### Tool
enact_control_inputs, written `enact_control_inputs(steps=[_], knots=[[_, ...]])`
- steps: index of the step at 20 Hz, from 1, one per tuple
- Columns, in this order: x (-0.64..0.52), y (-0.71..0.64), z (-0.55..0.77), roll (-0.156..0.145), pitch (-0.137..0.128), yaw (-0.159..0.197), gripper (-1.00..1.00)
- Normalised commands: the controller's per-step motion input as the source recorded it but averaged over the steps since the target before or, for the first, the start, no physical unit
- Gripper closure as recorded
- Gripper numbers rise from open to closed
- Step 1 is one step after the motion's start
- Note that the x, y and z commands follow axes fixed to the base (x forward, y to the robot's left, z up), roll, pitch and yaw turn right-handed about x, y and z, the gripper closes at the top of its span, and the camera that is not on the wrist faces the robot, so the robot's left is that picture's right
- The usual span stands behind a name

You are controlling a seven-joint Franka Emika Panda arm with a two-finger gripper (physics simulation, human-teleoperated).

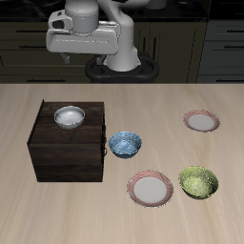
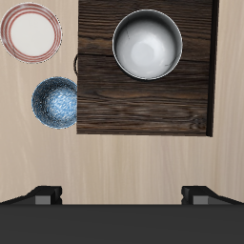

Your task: Place the white bowl onto the plate that is on the left side of the table

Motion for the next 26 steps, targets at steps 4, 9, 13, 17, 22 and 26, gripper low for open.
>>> enact_control_inputs(steps=[4, 9, 13, 17, 22, 26], knots=[[0.33, -0.2, 0.1, -0.032, -0.024, -0.015, -1.0], [0.25, -0.07, 0.04, -0.007, -0.002, -0.009, -1.0], [0.23, -0.05, 0.06, -0.011, 0.002, 0.002, -1.0], [0.28, -0.02, 0.1, -0.024, -0.014, 0.008, -1.0], [0.31, 0.06, 0.0, 0.015, 0.017, -0.023, -1.0], [0.21, 0.13, 0.06, 0.015, -0.033, 0.021, -1.0]])
